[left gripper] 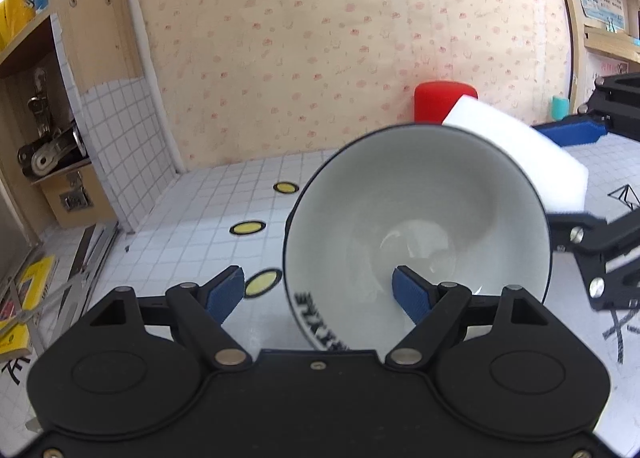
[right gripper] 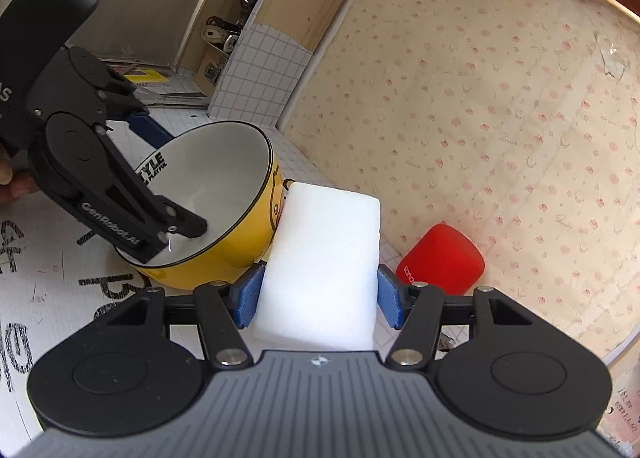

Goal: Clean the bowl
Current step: 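Rub the sponge against the bowl's outer wall with the right gripper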

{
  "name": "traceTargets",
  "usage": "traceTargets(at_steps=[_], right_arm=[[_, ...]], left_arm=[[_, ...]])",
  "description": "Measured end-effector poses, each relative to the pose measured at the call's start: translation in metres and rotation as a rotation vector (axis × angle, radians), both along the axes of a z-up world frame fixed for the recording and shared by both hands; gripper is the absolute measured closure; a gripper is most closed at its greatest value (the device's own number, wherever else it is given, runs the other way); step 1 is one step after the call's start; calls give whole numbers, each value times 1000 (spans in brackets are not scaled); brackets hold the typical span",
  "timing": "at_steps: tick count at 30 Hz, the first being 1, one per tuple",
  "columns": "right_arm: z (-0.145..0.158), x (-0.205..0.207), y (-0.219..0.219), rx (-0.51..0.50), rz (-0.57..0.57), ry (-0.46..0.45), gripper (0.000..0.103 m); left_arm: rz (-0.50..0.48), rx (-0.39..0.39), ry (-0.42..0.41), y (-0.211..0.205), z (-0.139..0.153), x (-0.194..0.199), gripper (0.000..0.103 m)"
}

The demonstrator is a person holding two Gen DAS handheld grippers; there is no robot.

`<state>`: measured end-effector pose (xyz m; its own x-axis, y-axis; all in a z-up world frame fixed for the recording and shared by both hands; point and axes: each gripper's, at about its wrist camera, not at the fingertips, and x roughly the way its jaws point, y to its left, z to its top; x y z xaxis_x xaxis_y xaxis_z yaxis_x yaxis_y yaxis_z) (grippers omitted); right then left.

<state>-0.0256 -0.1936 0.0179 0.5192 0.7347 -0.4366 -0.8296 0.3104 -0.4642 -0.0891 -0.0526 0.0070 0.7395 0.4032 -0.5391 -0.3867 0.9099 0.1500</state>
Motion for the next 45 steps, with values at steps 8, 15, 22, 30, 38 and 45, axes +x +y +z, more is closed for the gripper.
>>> traceTargets(at_steps=[8, 15, 22, 30, 38, 45], right_arm=[[6, 5, 7, 15, -20, -19, 42], [10, 2, -1, 37, -21, -25, 42], [2, -3, -11, 34, -24, -5, 42], [19, -13, -10, 69, -13, -66, 42], [-1, -6, -8, 24, -23, -24, 41], [-4, -7, -5, 11, -8, -16, 41]], left_arm=[[35, -75, 10, 8, -7, -7, 20], [45, -53, 20, 3, -7, -7, 19], [53, -44, 18, 2, -7, -7, 18], [58, -60, 14, 4, -8, -8, 17], [42, -17, 19, 3, -4, -4, 18], [66, -23, -4, 6, -1, -2, 17]])
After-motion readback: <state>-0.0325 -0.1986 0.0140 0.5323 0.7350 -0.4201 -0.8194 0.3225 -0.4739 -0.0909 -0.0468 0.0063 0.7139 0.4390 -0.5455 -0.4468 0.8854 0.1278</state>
